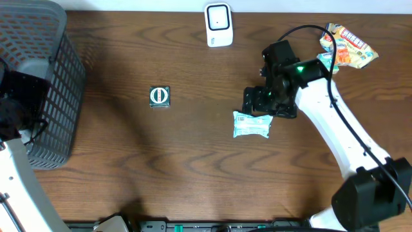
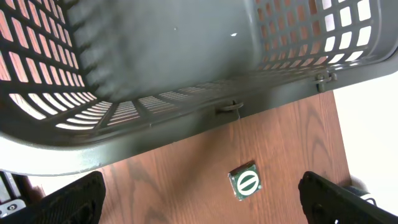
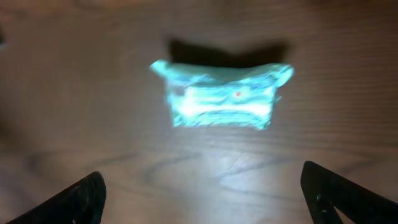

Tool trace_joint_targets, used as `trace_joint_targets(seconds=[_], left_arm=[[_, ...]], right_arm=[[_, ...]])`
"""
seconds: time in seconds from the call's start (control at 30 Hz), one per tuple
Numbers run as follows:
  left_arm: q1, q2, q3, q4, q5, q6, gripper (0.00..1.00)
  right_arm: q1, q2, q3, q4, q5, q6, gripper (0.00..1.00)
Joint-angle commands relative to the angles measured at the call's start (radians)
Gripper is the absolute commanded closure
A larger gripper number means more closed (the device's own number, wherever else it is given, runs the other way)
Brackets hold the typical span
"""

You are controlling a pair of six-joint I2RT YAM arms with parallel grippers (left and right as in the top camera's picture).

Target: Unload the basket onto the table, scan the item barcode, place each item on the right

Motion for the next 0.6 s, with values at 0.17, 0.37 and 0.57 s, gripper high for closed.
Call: trace_joint_targets(seconds=[0.17,0.37,0.57], left_arm=[[0.004,0.0,0.003,-0.003,-0.006,-0.002,0.02],[0.004,0.0,0.003,-0.003,-0.006,-0.002,0.02],[0.004,0.0,0.003,-0.003,-0.006,-0.002,0.02]], right_arm=[[-0.114,0.15,0.0,0.022,-0.021,-0.088,0.04],[-0.167,0.277,0.0,0.037,-0.173,-0.268,0.03],[-0.179,0.379,0.0,0.041,-0.205,-0.395,0.03]])
